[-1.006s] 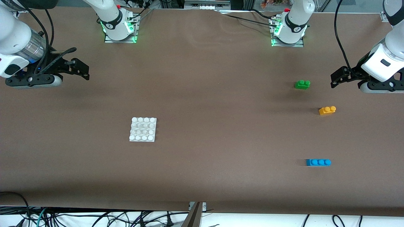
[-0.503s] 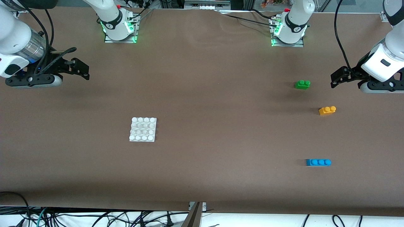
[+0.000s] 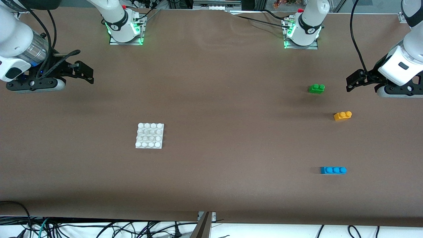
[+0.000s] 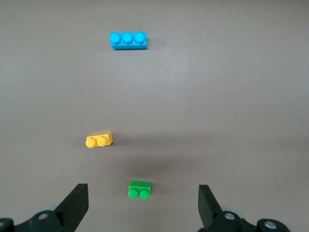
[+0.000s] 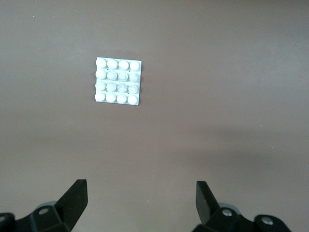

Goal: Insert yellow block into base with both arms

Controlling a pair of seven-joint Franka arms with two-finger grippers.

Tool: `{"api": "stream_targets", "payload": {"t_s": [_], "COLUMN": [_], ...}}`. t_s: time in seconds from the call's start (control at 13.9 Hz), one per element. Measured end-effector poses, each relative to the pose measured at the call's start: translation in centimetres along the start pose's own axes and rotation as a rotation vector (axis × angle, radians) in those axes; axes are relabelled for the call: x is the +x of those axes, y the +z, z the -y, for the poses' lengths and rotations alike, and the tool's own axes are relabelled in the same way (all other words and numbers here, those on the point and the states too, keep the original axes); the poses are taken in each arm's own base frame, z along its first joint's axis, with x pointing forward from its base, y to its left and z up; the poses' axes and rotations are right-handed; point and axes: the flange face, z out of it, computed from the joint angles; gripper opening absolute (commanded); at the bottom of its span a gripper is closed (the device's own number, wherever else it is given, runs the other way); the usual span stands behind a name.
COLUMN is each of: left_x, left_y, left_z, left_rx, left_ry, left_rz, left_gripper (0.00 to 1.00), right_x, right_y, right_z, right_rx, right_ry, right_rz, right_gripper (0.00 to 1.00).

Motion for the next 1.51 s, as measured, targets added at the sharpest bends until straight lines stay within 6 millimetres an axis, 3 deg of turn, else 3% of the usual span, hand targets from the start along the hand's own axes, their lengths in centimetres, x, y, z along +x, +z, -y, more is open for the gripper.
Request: {"api": "stream_targets", "payload": {"t_s": [0.22, 1.51], "left_x": [-0.04, -0.06], "left_y": [0.08, 0.09], "left_z": [1.01, 1.09], "left_rx": [0.0, 0.0], "left_ry": [-0.015, 0.014], "left_rz": [0.007, 0.009], "left_gripper": [1.0, 1.0], "right_x": [-0.02, -0.13], "right_y": [0.22, 0.9], "right_z": [-0.01, -0.12], "right_rx": [0.0, -0.002], "right_ry": [0.0, -0.019], "right_rz": [0.005, 0.019], "right_gripper": [0.99, 0.99]}}
